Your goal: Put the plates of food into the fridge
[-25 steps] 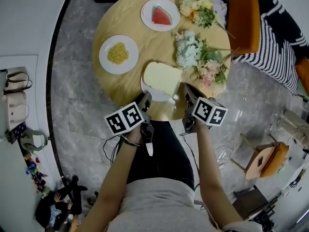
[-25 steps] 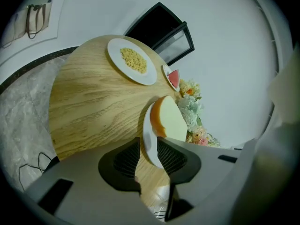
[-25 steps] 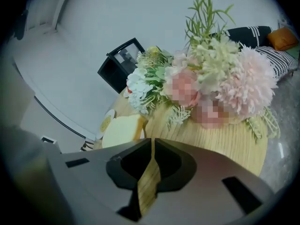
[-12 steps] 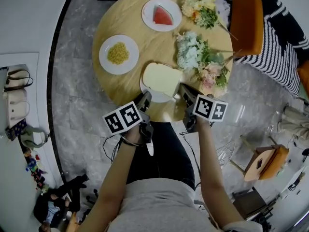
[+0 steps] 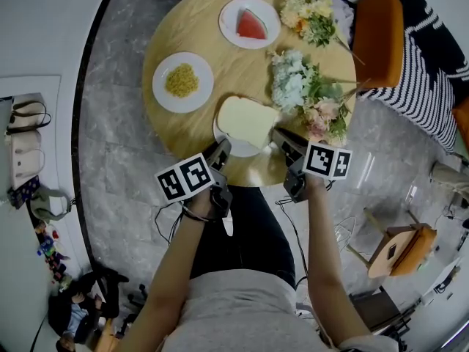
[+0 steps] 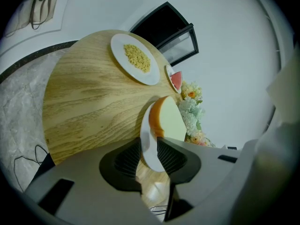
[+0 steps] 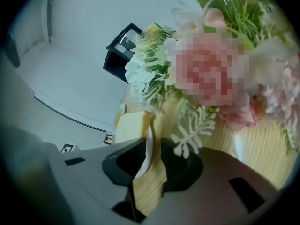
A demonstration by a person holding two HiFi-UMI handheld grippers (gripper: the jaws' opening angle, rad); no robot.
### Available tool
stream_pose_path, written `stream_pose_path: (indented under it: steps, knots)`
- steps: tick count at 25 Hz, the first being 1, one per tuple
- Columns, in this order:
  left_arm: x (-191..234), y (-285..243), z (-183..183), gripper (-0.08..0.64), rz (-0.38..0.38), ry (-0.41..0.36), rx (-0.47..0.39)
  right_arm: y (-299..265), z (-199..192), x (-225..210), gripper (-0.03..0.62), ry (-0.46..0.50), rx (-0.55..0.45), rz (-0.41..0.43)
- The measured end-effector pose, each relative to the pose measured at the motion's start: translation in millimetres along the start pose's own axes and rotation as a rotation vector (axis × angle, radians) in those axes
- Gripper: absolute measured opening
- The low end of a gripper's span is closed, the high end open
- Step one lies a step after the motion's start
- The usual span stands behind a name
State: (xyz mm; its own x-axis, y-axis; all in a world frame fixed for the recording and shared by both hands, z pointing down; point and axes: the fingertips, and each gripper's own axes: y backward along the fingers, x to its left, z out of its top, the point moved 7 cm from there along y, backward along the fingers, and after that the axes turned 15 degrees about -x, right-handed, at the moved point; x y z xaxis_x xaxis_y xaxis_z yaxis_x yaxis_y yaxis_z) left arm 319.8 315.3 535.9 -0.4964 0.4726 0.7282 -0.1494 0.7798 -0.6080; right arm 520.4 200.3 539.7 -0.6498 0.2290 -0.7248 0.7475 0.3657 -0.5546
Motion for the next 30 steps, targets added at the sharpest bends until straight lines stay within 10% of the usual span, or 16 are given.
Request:
stream_pose_path:
  steps: [30]
  knots:
    - [6,12,3,0.040,-0.018,0.057,-0.063,4,-34,11,0.032,-0.271,-0.104,0.064]
